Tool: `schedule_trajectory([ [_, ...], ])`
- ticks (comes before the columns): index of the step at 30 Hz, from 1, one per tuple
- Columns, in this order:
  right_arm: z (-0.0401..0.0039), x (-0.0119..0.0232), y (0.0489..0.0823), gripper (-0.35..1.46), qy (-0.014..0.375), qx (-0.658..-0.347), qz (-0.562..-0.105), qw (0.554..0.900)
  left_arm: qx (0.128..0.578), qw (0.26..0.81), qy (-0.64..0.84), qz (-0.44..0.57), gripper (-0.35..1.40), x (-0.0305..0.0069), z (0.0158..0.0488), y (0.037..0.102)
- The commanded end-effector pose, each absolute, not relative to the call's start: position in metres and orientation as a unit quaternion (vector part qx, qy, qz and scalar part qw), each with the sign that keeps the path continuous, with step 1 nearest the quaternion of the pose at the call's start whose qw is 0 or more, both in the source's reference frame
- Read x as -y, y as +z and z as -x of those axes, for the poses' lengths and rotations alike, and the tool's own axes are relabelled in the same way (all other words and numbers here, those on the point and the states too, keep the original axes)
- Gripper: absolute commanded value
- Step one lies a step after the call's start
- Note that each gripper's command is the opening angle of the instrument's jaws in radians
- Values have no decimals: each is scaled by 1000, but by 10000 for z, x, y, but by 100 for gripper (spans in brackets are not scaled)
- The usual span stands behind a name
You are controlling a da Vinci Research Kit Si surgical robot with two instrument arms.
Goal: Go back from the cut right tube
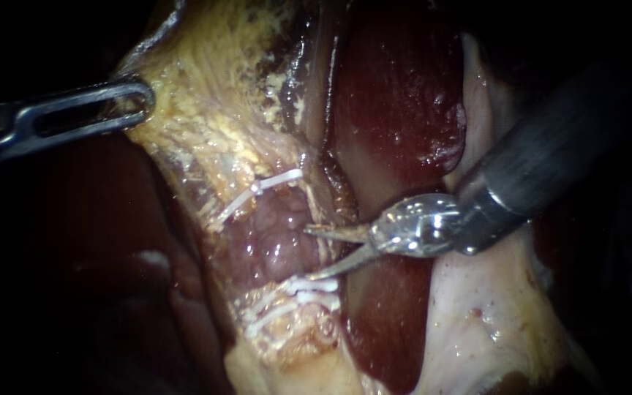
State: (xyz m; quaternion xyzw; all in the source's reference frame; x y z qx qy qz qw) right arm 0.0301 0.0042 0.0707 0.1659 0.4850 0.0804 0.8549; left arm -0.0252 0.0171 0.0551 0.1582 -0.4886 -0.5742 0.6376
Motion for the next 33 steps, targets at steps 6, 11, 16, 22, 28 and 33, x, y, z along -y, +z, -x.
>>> schedule_trajectory([
  [6,-273,-62,687,143,48,-495,-125,858,489,638,-574,-159,-35,-171,252,551],
  [11,-258,-71,681,143,35,-498,-97,861,489,638,-574,-158,-35,-171,252,552],
  [16,-253,-72,681,143,27,-497,-90,863,489,638,-574,-156,-35,-169,257,559],
  [22,-251,-71,681,143,10,-500,-84,862,482,646,-572,-152,-35,-159,280,589],
  [28,-247,-70,681,143,-14,-502,-71,862,482,651,-565,-158,-35,-159,317,623],
  [33,-246,-69,680,143,-28,-503,-64,862,471,662,-561,-162,-35,-154,342,649],
])
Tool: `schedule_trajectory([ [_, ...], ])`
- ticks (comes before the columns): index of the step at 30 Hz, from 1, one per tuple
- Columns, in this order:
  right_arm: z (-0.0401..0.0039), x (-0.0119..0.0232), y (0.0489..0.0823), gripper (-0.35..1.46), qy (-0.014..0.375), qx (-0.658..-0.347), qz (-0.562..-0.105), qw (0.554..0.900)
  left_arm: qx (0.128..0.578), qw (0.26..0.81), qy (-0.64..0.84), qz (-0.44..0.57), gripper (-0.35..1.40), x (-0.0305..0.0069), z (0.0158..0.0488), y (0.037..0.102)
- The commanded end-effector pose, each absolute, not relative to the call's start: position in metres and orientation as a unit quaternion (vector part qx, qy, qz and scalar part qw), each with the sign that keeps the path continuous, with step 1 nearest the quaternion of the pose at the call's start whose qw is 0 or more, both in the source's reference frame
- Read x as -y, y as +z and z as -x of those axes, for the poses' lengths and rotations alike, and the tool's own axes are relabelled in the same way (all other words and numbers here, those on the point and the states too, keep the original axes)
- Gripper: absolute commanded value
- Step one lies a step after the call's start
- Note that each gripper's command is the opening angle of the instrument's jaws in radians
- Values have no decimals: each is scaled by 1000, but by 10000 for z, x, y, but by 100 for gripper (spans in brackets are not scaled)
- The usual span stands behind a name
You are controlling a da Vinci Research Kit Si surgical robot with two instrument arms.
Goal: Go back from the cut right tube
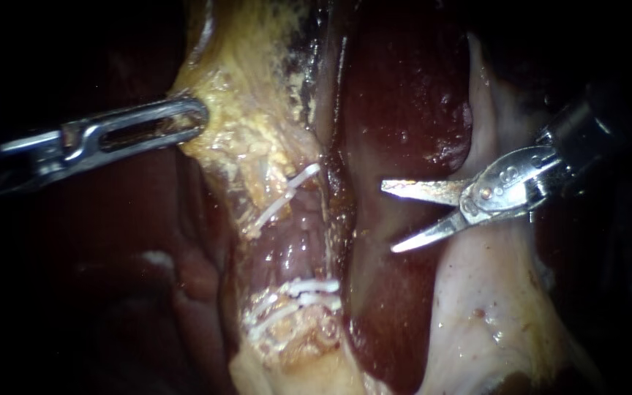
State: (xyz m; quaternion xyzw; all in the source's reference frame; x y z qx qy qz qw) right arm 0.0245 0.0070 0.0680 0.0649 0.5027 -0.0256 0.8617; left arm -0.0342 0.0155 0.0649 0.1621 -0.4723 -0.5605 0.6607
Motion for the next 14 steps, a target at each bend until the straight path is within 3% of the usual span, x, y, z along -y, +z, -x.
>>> schedule_trajectory([
  [1,-246,-69,680,143,-27,-503,-64,862,469,663,-559,-164,-35,-152,345,652],
  [14,-247,-69,679,143,-30,-503,-62,862,468,665,-558,-167,-35,-150,349,654],
])
